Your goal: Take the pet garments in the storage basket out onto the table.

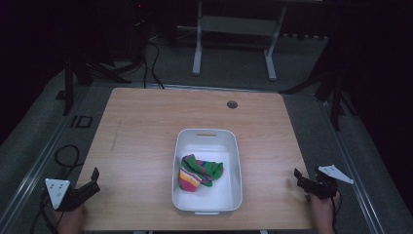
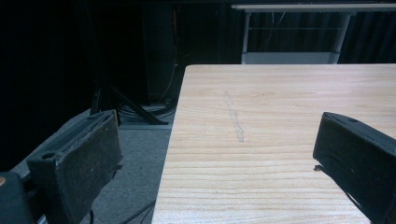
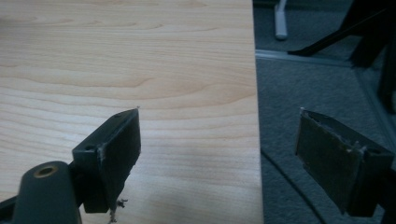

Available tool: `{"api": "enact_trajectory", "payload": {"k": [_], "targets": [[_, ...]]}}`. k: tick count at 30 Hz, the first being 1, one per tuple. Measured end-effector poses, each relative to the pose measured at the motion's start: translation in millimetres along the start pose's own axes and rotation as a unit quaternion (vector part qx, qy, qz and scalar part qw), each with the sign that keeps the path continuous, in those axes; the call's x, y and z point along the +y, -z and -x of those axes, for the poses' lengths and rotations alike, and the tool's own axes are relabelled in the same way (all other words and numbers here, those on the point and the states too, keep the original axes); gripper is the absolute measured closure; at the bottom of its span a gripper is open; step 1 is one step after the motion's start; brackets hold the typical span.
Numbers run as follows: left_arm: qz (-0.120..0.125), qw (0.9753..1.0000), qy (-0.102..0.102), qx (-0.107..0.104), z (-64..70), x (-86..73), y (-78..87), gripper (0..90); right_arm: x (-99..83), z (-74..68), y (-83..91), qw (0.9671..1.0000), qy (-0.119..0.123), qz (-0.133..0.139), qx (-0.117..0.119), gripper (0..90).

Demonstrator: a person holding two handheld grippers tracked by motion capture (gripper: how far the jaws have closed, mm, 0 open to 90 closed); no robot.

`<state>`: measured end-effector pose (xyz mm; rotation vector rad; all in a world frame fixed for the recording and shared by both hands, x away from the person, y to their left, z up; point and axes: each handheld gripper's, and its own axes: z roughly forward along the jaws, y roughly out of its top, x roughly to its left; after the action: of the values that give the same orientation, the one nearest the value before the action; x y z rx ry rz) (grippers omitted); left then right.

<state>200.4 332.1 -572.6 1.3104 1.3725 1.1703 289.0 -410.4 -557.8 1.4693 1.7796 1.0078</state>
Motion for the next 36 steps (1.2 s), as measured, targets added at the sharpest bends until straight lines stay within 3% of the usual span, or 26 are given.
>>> {"api": "enact_trajectory", "payload": {"k": [2,7,10,12,13,15,16,18,19,21,22,23,24,25,28,29,30,31,32,33,34,35,36], "targets": [[0.0,1.0,-0.001,0.0,0.0,0.1,0.0,1.4,0.3,2.7,-0.9,0.9997,-0.01,-0.01,0.022,13.8],[-0.001,1.0,-0.001,0.001,0.4,0.2,-0.3,1.4,0.2,3.6,-0.5,0.9995,-0.011,-0.008,0.029,12.4],[-0.002,1.0,-0.002,0.001,0.4,0.1,0.0,1.4,1.0,6.5,-2.7,0.9984,-0.004,-0.025,0.051,12.3],[-0.002,1.0,0.0,0.001,0.3,0.1,0.0,1.4,2.2,7.6,-5.3,0.9959,0.009,-0.041,0.081,12.3],[-0.002,1.0,0.0,0.001,0.3,0.1,0.0,1.4,2.2,7.6,-5.3,0.9959,0.009,-0.041,0.081,12.3],[-0.003,1.0,-0.001,0.001,0.3,0.2,-0.2,1.4,3.1,7.1,-7.6,0.9921,0.033,-0.065,0.102,12.5],[-0.003,1.0,0.0,0.001,0.3,0.2,-0.2,1.4,3.1,6.4,-8.4,0.988,0.042,-0.079,0.126,13.2],[-0.003,1.0,0.001,0.001,0.1,0.2,-0.3,1.4,3.3,6.1,-8.7,0.9864,0.045,-0.082,0.135,13.2],[-0.003,1.0,0.001,0.001,-0.1,0.2,-0.3,1.4,4.2,3.7,-9.3,0.9822,0.058,-0.091,0.153,13.3],[-0.003,1.0,0.001,0.002,-0.2,0.2,-0.3,1.4,4.7,1.6,-10.1,0.9775,0.07,-0.099,0.172,13.6],[-0.003,1.0,0.001,0.002,-0.2,0.2,-0.3,1.4,4.7,1.6,-10.1,0.9775,0.07,-0.099,0.172,13.6],[-0.003,1.0,0.001,0.003,0.0,0.2,-0.3,1.4,5.2,0.3,-11.0,0.9737,0.079,-0.105,0.186,13.7],[-0.002,1.0,-0.001,0.004,0.6,0.1,0.0,1.4,6.3,-1.0,-12.3,0.9675,0.09,-0.117,0.206,14.0],[-0.002,1.0,-0.001,0.004,0.6,0.1,0.0,1.4,6.6,-1.7,-13.0,0.9648,0.095,-0.121,0.213,14.1],[-0.002,1.0,-0.002,0.003,0.7,0.1,0.0,1.4,7.2,-3.0,-13.3,0.9609,0.107,-0.123,0.224,14.5],[-0.001,1.0,0.001,0.003,0.4,0.0,0.1,1.4,7.8,-5.3,-13.5,0.9548,0.123,-0.123,0.241,14.6],[-0.001,1.0,0.001,0.003,0.1,0.0,0.1,1.4,8.1,-6.8,-13.5,0.9521,0.133,-0.121,0.247,14.7],[-0.001,1.0,0.001,0.003,0.0,0.1,0.0,1.4,8.1,-6.8,-13.5,0.9521,0.133,-0.121,0.247,14.7],[-0.002,1.0,0.001,0.003,0.0,0.1,-0.1,1.4,9.1,-10.1,-13.7,0.9445,0.154,-0.124,0.262,14.7],[-0.002,1.0,0.001,0.003,0.2,0.1,-0.1,1.4,9.1,-10.1,-13.7,0.9445,0.154,-0.124,0.262,14.7],[-0.003,1.0,0.001,0.003,0.3,0.1,-0.2,1.4,9.8,-12.3,-13.6,0.9407,0.163,-0.127,0.269,14.9],[-0.003,1.0,0.001,0.003,0.2,0.2,-0.2,1.4,11.7,-16.9,-13.2,0.9325,0.186,-0.129,0.281,15.0],[-0.003,1.0,0.001,0.002,0.0,0.2,-0.2,1.4,13.0,-19.0,-13.3,0.9285,0.195,-0.132,0.287,15.0]]}}
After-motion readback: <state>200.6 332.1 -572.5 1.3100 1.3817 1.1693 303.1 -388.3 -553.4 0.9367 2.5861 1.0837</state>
